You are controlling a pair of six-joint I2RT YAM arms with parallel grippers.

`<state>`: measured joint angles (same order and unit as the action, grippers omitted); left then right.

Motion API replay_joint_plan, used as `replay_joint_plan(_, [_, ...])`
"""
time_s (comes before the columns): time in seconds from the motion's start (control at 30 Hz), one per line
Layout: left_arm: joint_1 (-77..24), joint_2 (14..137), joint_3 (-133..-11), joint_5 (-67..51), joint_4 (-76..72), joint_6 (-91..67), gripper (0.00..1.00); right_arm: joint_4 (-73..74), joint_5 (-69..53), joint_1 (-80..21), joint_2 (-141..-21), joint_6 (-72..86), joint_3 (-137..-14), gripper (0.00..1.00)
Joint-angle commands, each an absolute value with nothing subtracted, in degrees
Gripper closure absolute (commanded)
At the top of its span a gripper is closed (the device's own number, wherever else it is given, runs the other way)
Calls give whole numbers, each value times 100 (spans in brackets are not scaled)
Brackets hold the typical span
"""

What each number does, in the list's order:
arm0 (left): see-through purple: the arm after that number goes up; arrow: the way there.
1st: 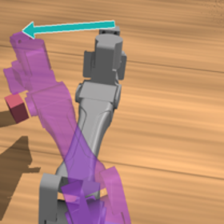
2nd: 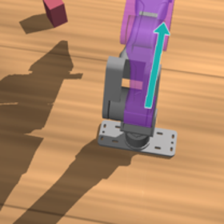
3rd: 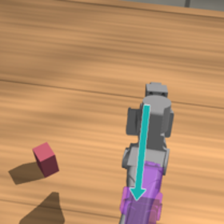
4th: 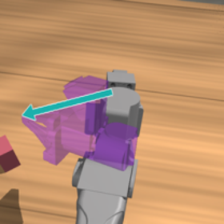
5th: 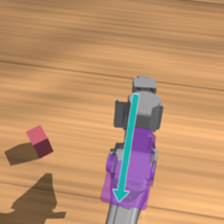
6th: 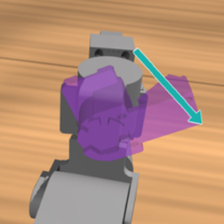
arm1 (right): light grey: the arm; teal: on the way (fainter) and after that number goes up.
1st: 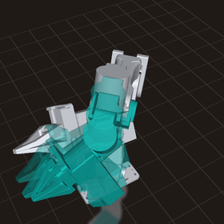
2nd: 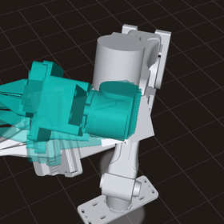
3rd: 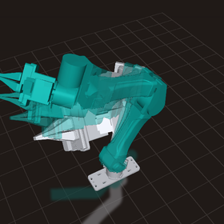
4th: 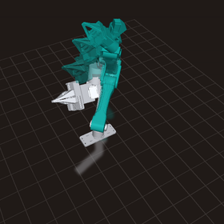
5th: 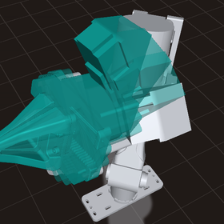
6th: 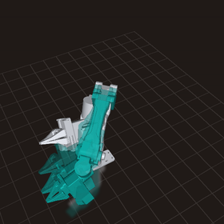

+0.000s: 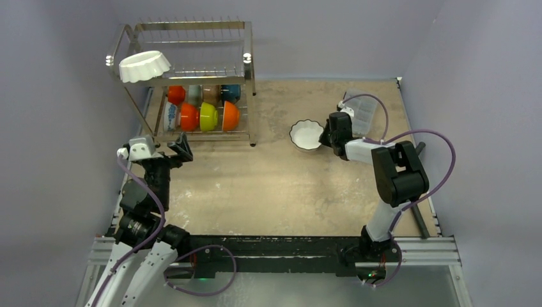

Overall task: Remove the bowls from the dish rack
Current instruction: Place the bowl at the center of the board, then pick up the bowl from the dish rack.

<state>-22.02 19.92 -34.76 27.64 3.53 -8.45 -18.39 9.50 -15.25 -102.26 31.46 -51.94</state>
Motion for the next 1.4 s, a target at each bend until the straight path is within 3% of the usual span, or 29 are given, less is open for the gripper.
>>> replay_joint_plan(0.0, [-2167,1937,-3419,2913,130,-991,9,-2388,1010,-1512,-10026,3297,-5427,76])
replay_joint_plan(0.3, [-2071,2046,-3507,3308,174,-1292,7,-2000,1422,-1513,-9249,3096,-5332,47])
replay_joint_plan(0.63, [-1903,2676,-3825,2691,83,-1662,6,-1445,1927,-1514,-7266,2645,-4909,11])
replay_joint_plan(0.77, [-1780,2791,-3830,2319,-112,-1825,6,-1221,2068,-1517,-6476,2419,-4820,2])
replay_joint_plan(1.0, [-1759,2895,-3537,2265,-483,-2574,6,-798,2060,-1517,-5272,1988,-4923,1])
replay_joint_plan(1.37, [-1755,3515,-2265,1681,-2727,-4319,8,-241,2114,-2021,-4002,1811,-5175,1])
